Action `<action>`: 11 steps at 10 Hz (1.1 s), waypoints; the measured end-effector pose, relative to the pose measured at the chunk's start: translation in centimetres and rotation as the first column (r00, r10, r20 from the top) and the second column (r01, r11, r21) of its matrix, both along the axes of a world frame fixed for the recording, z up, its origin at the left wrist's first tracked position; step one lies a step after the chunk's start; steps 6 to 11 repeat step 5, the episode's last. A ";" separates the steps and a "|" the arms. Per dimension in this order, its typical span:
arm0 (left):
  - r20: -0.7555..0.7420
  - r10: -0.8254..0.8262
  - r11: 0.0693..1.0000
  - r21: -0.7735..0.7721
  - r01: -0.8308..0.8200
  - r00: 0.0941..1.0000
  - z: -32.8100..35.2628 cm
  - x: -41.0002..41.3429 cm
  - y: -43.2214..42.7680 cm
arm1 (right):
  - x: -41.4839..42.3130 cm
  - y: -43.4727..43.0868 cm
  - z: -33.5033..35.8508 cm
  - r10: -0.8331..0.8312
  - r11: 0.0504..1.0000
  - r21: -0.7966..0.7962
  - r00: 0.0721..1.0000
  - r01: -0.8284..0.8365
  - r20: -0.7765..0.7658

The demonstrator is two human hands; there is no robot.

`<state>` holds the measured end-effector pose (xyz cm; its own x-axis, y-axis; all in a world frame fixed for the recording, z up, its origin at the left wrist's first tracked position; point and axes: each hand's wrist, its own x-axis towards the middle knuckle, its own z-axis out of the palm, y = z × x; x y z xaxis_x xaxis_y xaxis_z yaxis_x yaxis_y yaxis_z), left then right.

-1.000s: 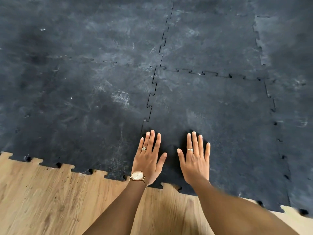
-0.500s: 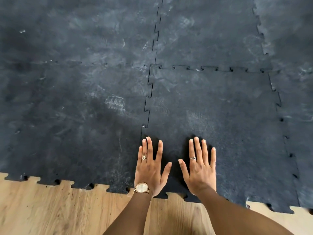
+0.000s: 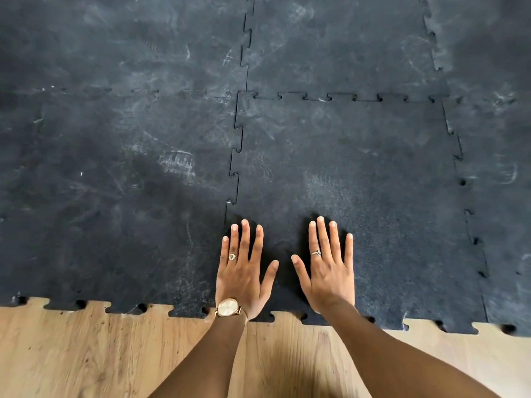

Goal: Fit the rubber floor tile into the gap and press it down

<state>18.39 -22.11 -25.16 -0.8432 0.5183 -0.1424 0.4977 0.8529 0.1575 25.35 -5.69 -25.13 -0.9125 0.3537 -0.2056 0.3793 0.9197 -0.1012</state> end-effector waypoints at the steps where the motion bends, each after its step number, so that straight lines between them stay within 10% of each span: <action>1: 0.013 -0.017 0.999 -0.043 0.017 1.000 0.4 0.2 0.2 | 0.0 0.1 0.3 0.012 1.000 -0.010 0.999 -0.012 0.029; 5: 0.426 -0.041 0.951 -0.262 0.167 0.904 15.1 -4.4 2.4 | 1.1 4.4 22.6 -0.010 0.999 -0.051 0.998 0.014 0.065; 11: 0.426 -0.041 0.951 -0.262 0.167 0.904 15.1 -4.4 2.4 | 1.1 4.4 22.6 -0.010 0.999 -0.051 0.998 0.014 0.065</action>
